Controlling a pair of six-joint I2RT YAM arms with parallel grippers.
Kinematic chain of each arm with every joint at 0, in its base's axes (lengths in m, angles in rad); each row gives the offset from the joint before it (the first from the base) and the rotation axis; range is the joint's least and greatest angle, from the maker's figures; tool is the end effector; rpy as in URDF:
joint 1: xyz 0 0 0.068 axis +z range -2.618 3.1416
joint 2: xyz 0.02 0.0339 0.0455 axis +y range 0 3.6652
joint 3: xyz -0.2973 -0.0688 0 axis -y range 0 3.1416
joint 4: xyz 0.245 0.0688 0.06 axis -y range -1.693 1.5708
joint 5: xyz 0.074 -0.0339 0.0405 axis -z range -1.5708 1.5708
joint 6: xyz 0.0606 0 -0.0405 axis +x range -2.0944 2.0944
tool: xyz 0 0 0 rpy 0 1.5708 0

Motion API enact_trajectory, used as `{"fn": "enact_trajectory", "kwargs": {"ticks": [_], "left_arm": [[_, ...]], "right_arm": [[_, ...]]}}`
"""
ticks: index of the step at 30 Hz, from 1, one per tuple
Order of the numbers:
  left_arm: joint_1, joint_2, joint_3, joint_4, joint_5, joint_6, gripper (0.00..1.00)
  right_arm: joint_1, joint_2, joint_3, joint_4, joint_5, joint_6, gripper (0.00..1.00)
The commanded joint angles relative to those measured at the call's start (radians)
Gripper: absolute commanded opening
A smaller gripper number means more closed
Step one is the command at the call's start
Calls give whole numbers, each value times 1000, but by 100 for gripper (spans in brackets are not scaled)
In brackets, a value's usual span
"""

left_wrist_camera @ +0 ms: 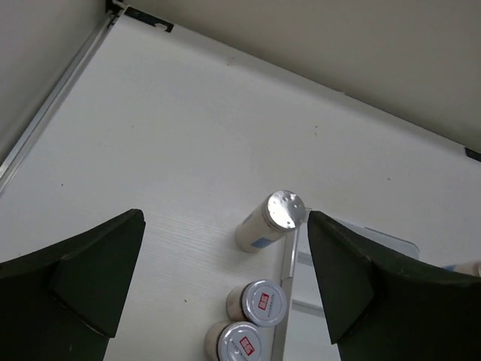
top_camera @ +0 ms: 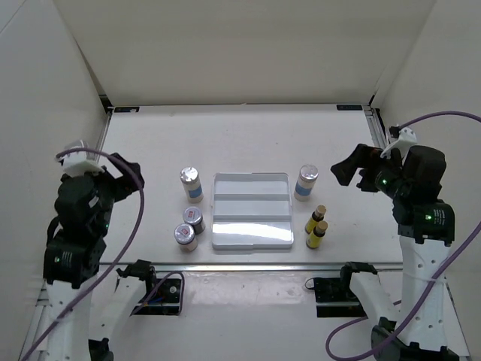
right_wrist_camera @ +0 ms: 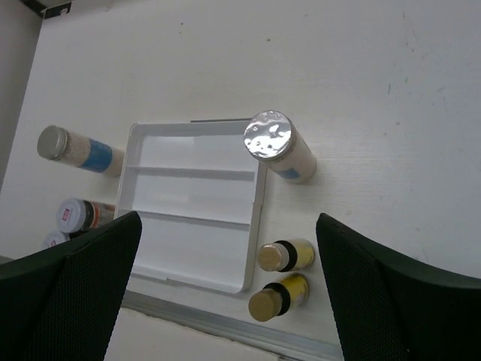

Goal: Organize the condiment bottles

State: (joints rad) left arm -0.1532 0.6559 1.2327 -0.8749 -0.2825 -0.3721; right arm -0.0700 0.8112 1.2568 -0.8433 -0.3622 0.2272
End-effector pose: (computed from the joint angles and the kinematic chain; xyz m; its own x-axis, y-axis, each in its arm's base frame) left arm 0.0850 0.0040 0.4399 -0.2279 -0.3181 -0.9202 -0.2143 0.9383 -0.2713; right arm 0.1321 0.0123 0.4382 -0.4351 0.2417 -0.8673 -0.1668 0.9250 0.3414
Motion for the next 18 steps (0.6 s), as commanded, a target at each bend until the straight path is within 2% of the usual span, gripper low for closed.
{"fn": "enact_trajectory", "kwargs": {"ticks": [1,2,3,4,5,9,14,17,18], "left_arm": [[-25,4,-21,-67,105,35,100],[-25,4,-33,-67,149,35,100],[-25,4,-64,-67,192,35,100],[-25,4,-81,-67,247,12,100],[-25,4,-96,-67,256,-2,100],[-25,39,-145,-85,285,2,100],[-25,68,-114,-115,316,22,100],[-25,77,-130,-115,275,13,100],[-25,86,-148,-115,275,3,100]], "right_arm": [[34,-7,21,-134,148,152,100],[74,-18,-17,-134,166,288,100],[84,-18,-48,-134,113,244,100],[84,-18,-81,-123,-59,165,100],[84,-32,-111,-105,-125,155,100],[84,-99,-293,102,-283,322,100],[84,-17,-298,-52,-230,198,100],[95,-26,-298,-100,-149,164,100],[104,-53,-298,-121,-76,164,100]]}}
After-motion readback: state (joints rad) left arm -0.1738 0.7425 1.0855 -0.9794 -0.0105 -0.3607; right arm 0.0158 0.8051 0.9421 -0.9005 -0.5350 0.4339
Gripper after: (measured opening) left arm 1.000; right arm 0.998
